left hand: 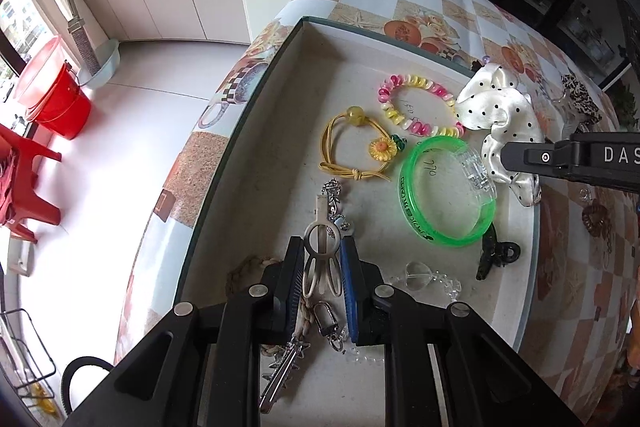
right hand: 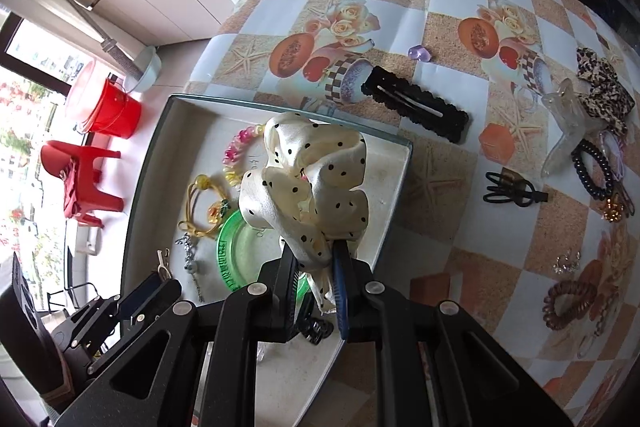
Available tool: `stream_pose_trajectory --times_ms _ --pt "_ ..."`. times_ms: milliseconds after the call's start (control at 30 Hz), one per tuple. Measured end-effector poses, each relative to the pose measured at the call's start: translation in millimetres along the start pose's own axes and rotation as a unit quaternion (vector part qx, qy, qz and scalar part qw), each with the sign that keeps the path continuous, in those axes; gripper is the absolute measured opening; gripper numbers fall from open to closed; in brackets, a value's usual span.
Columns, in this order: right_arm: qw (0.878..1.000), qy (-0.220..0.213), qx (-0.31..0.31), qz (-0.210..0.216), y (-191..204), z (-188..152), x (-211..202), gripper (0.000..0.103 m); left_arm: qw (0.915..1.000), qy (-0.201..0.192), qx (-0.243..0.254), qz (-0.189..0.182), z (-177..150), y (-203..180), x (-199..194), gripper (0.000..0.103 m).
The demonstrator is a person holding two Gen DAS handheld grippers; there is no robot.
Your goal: Organize jewelry
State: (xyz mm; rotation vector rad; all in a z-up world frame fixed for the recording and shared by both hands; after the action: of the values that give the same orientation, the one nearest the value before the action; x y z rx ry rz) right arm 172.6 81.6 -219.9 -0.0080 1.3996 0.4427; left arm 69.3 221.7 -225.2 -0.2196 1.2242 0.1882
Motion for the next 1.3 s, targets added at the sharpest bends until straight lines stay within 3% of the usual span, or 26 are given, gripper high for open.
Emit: stream_pose_trajectory --times_ms 300,400,467,533,833,967,1000,1033,1067,1100,1300 --pt "1.0 0.02 0.008 0.004 -5.8 4.9 14.8 0.025 0.9996 0.009 0.016 0.02 -3.5 -5.6 8.4 0.022" --pt "1.0 0.021 0.004 0.006 -2.8 5.4 14.4 0.033 0.9995 0.01 0.018 0.024 -3.3 -6.1 8.4 0.022" --pt "1.0 0.02 0.001 0.003 0.6 5.1 14.0 0.046 0.9994 0.011 0.019 0.027 -3.3 -7.1 8.2 0.022" --pt "1.0 0.019 -0.001 0.003 3.4 5.2 12.1 0.052 0.9992 0.013 0.02 0.031 -3.6 -7.6 7.6 0.022" --pt "1.0 0.01 -0.005 0.002 8.5 -5.0 -10.0 0.073 0.9989 0.019 0.02 0.039 -6.1 -6.3 -0.3 0.022" --pt "1.0 0.007 0.001 0.001 7.5 -12.9 -17.9 0.073 0.9988 0.02 0.022 0.04 -8.4 -5.4 -4.7 0.022" --pt "1.0 0.006 0.003 -0.001 6.3 -16.0 -20.0 0.073 0.9988 0.019 0.023 0.039 -9.5 -5.1 -6.1 0.03" --pt "1.0 0.006 0.004 -0.002 5.4 -18.5 -21.6 0.073 0.9988 0.019 0.023 0.04 -10.4 -4.9 -7.7 0.048" --pt "1.0 0.006 0.006 -0.005 4.3 -22.2 -23.4 0.075 0.9988 0.016 0.02 0.043 -11.3 -4.3 -11.0 0.094" --pt "1.0 0.005 0.006 -0.007 3.1 -26.1 -25.5 0.076 0.9987 0.005 0.017 0.048 -11.5 -3.6 -16.4 0.103" --pt "0.999 -0.003 -0.005 -0.031 3.6 -49.0 -39.8 0.08 0.9986 -0.006 0.024 0.047 -14.0 -9.1 -37.5 0.103"
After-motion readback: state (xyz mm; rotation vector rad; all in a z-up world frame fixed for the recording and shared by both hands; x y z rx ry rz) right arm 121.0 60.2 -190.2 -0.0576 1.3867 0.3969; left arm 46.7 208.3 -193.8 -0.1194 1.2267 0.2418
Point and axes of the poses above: each gripper's, at about its wrist camera, not at the fingertips, and x roughly the way its jaws point, y to its left, z to its top, the point moved 4 cm from there along x, roughly the way its jaws point, and after that the axes turned 1 degree about -y, right-handed, at the moved point
